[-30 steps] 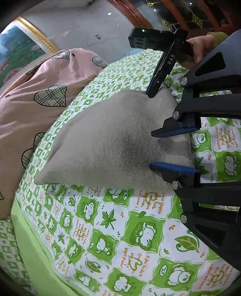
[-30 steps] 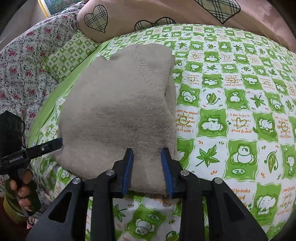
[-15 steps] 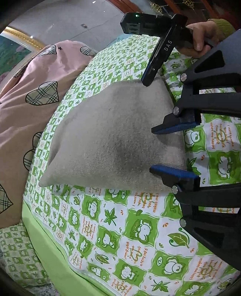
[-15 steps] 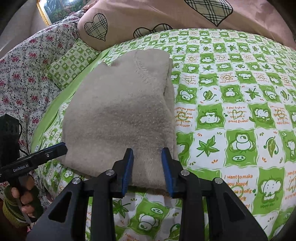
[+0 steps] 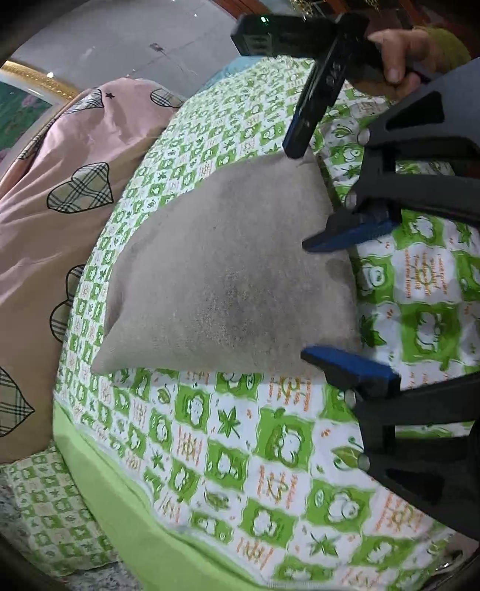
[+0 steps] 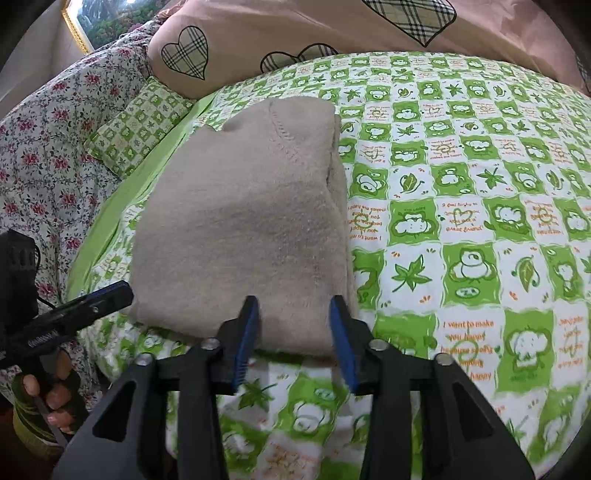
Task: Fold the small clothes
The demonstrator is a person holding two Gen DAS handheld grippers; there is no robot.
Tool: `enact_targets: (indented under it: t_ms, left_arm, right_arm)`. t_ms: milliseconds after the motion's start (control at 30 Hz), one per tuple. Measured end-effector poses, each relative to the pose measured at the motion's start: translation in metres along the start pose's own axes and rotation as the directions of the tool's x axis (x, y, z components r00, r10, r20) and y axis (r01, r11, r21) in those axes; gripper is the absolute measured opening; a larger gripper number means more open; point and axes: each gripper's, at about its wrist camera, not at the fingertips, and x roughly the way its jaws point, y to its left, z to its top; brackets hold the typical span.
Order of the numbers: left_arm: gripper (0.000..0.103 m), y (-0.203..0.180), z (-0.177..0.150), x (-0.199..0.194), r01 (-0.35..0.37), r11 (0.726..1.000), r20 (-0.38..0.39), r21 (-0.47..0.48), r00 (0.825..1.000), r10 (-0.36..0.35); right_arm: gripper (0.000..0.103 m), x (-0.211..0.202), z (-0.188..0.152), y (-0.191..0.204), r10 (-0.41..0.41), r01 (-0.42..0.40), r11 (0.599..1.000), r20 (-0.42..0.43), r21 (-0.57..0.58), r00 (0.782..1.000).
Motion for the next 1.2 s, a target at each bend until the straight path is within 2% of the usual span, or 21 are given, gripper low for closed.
enact_targets:
  t_ms: [100, 167, 333, 433, 567, 633, 667, 700, 767, 833, 900, 967, 1033, 1067, 1133, 1200]
  left_arm:
    - [0.068, 0.0, -0.006, -0.014, -0.03, 0.999, 0.016, 0.016, 0.999, 0.03]
    - [0.076, 0.001, -0.011, -0.022, -0.065, 0.998, 0.02, 0.024, 0.998, 0.064]
    - [0.082, 0.003, -0.029, -0.039, -0.16, 0.986, 0.018, 0.042, 0.987, 0.16]
    - [0.082, 0.003, -0.036, -0.043, -0.202, 0.978, 0.013, 0.053, 0.979, 0.201]
    - [0.084, 0.0, -0.038, -0.055, -0.26, 0.963, 0.034, 0.076, 0.965, 0.258]
    - [0.09, -0.004, -0.039, -0.063, -0.282, 0.955, 0.056, 0.093, 0.959, 0.278]
    - [0.092, -0.005, -0.038, -0.066, -0.298, 0.95, 0.067, 0.099, 0.954, 0.292]
    - [0.092, -0.007, -0.037, -0.069, -0.319, 0.942, 0.08, 0.102, 0.947, 0.312]
    - [0.093, -0.011, -0.037, -0.073, -0.362, 0.925, 0.109, 0.112, 0.93, 0.351]
    - [0.097, -0.016, -0.037, -0.074, -0.413, 0.901, 0.125, 0.13, 0.909, 0.399]
    - [0.097, -0.018, -0.039, -0.073, -0.429, 0.89, 0.125, 0.153, 0.902, 0.413]
    - [0.097, -0.019, -0.041, -0.071, -0.43, 0.888, 0.105, 0.162, 0.902, 0.418]
    - [0.097, -0.016, -0.046, -0.074, -0.406, 0.904, 0.089, 0.137, 0.914, 0.397]
    - [0.097, -0.014, -0.049, -0.077, -0.391, 0.912, 0.093, 0.123, 0.92, 0.381]
    - [0.097, -0.012, -0.057, -0.082, -0.371, 0.924, 0.103, 0.094, 0.926, 0.362]
    - [0.097, -0.009, -0.059, -0.081, -0.357, 0.931, 0.1, 0.073, 0.932, 0.349]
  right_arm:
    - [0.064, -0.014, -0.003, 0.006, -0.002, 0.002, 1.0, -0.006, 0.002, 1.0]
    - [0.07, -0.024, -0.007, 0.008, -0.011, 0.011, 1.0, 0.001, 0.002, 1.0]
    - [0.079, -0.045, -0.025, 0.013, -0.078, 0.079, 0.997, 0.026, -0.021, 0.997]
    - [0.093, -0.057, -0.036, 0.018, -0.108, 0.113, 0.992, 0.094, -0.054, 0.99]
    - [0.095, -0.076, -0.039, 0.034, -0.138, 0.164, 0.975, 0.167, -0.149, 0.976]
    - [0.097, -0.094, -0.04, 0.048, -0.093, 0.151, 0.956, 0.228, -0.253, 0.969]
    - [0.103, -0.101, -0.041, 0.052, -0.043, 0.118, 0.949, 0.25, -0.292, 0.967]
    - [0.103, -0.105, -0.042, 0.053, -0.004, 0.085, 0.949, 0.256, -0.303, 0.967]
    - [0.103, -0.105, -0.043, 0.05, 0.006, 0.061, 0.963, 0.249, -0.261, 0.968]
    - [0.103, -0.101, -0.043, 0.048, -0.044, 0.094, 0.973, 0.232, -0.209, 0.972]
    - [0.103, -0.097, -0.045, 0.05, -0.018, 0.056, 0.978, 0.188, -0.199, 0.982]
    - [0.103, -0.091, -0.047, 0.049, -0.006, 0.027, 0.987, 0.134, -0.156, 0.991]
    - [0.103, -0.082, -0.056, 0.041, 0.041, -0.04, 0.999, 0.031, -0.02, 0.999]
    - [0.103, -0.081, -0.067, 0.037, 0.073, -0.074, 0.996, 0.01, 0.054, 0.997]
    - [0.103, -0.084, -0.096, 0.035, 0.135, -0.137, 0.972, 0.023, 0.191, 0.991]
    - [0.103, -0.085, -0.113, 0.043, 0.181, -0.18, 0.959, 0.016, 0.221, 0.983]
